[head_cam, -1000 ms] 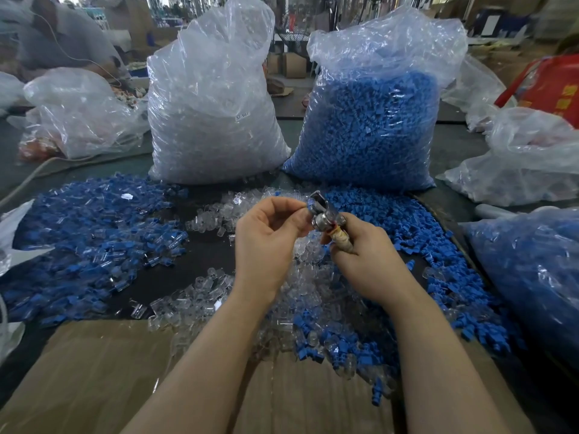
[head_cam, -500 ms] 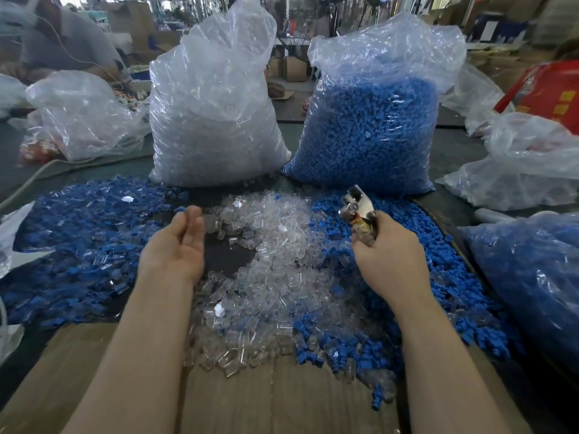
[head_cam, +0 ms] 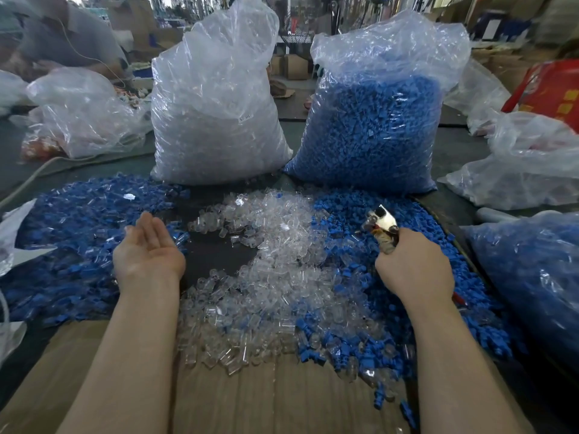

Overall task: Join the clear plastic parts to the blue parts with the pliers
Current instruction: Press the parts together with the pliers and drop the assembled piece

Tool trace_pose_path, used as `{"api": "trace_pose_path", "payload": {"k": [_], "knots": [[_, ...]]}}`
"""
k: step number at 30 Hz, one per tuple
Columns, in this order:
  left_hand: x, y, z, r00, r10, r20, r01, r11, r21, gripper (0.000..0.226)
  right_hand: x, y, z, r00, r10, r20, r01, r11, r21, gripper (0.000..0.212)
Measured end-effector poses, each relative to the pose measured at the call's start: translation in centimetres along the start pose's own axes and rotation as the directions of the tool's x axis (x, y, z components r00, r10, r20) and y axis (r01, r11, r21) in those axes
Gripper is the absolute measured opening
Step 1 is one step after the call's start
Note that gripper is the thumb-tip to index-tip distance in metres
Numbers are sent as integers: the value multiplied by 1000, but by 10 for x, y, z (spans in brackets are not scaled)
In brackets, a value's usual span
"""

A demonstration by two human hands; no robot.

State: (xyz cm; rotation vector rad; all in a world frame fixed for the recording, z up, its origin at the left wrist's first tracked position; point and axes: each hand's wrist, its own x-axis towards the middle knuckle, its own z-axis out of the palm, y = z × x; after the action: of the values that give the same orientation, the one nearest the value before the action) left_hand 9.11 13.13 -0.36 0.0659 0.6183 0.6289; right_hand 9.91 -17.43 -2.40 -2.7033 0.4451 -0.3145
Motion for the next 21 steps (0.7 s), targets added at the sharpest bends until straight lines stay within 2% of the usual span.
{"api": "trace_pose_path", "payload": {"k": [2, 4, 5, 7, 9, 12, 15, 17, 21], "knots": [[2, -1, 0, 1000, 7, 21, -8, 997, 80, 13, -1, -2, -1, 999, -41, 24, 41, 999, -30, 20], [2, -5, 1, 997, 14, 72, -37, 940, 339, 8, -3, -5, 0, 994, -88, 71, 93, 993, -68, 22], [1, -9, 1, 992, 13, 125, -75, 857, 510, 8, -4, -6, 1, 989, -110, 95, 118, 989, -86, 22], [-5, -17, 1, 960, -14, 278, -217, 589, 778, 10, -6, -8, 2, 984, -128, 125, 141, 984, -105, 18], [-13, -26, -1, 905, -91, 416, -374, 297, 879, 9, -6, -9, 4, 986, -108, 128, 122, 986, -114, 16], [-23, -40, -9, 802, -269, 534, -574, -97, 813, 9, -6, -8, 5, 990, -61, 124, 78, 988, -135, 17], [-25, -55, -18, 758, -378, 531, -647, -337, 684, 20, -5, -7, 4, 991, -45, 130, 64, 987, -147, 17], [-24, -60, -21, 753, -400, 522, -657, -431, 618, 30, -5, -8, 4, 989, -41, 140, 64, 984, -164, 18], [-19, -60, -21, 742, -382, 551, -671, -417, 614, 24, -4, -9, 5, 989, -14, 147, 40, 984, -176, 18]]}}
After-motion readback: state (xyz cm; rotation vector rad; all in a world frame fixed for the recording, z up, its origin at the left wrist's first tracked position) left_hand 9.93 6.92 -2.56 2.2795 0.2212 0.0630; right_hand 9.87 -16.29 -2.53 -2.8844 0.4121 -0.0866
